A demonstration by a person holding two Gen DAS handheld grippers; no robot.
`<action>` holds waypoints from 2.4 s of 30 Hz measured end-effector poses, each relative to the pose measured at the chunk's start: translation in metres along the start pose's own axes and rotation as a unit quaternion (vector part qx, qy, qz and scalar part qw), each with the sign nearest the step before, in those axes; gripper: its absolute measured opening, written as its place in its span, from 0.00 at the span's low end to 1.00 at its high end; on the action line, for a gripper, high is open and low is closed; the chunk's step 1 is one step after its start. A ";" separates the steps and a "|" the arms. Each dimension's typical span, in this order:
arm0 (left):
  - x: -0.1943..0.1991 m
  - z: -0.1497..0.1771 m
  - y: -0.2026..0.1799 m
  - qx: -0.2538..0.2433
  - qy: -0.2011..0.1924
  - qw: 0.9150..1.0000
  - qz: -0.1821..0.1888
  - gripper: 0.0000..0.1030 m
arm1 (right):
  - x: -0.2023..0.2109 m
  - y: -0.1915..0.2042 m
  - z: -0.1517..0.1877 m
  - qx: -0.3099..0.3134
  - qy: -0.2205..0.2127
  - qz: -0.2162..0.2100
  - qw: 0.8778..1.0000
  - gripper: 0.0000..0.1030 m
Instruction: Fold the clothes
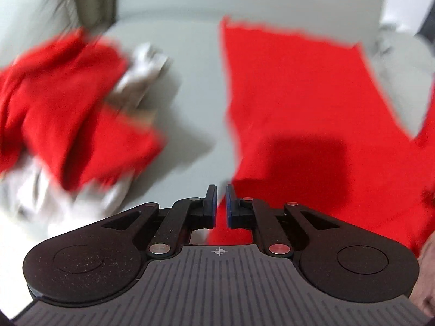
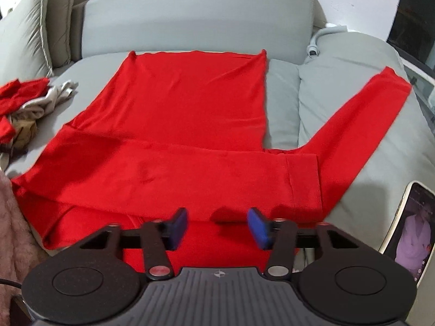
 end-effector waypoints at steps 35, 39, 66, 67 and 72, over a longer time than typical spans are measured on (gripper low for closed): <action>-0.023 0.034 0.025 0.064 0.105 0.992 -0.004 0.50 | 0.006 -0.015 0.008 -0.031 -0.014 0.006 0.999 0.37; -0.017 0.044 0.017 0.063 0.100 0.993 0.006 0.57 | 0.007 -0.013 0.008 -0.023 -0.016 0.008 1.000 0.37; 0.019 0.043 -0.008 0.015 0.085 0.996 -0.038 0.55 | 0.007 -0.015 0.004 -0.025 -0.006 -0.005 1.000 0.43; 0.024 0.041 -0.013 0.007 0.071 0.997 -0.033 0.55 | 0.007 -0.014 0.003 -0.025 -0.005 -0.008 1.000 0.43; 0.022 0.035 -0.059 -0.049 0.054 0.997 -0.001 0.53 | -0.008 0.014 -0.012 0.011 0.037 -0.043 0.998 0.42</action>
Point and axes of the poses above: each gripper's, at about its wrist camera, not at the fingertips, and x roughly against the way its jaws point, y to its left, z to its underside, the point moved 3 cm from there along -x, roughly the way its jaws point, and after that the axes turned 6 degrees about z, right-handed, at the moved point
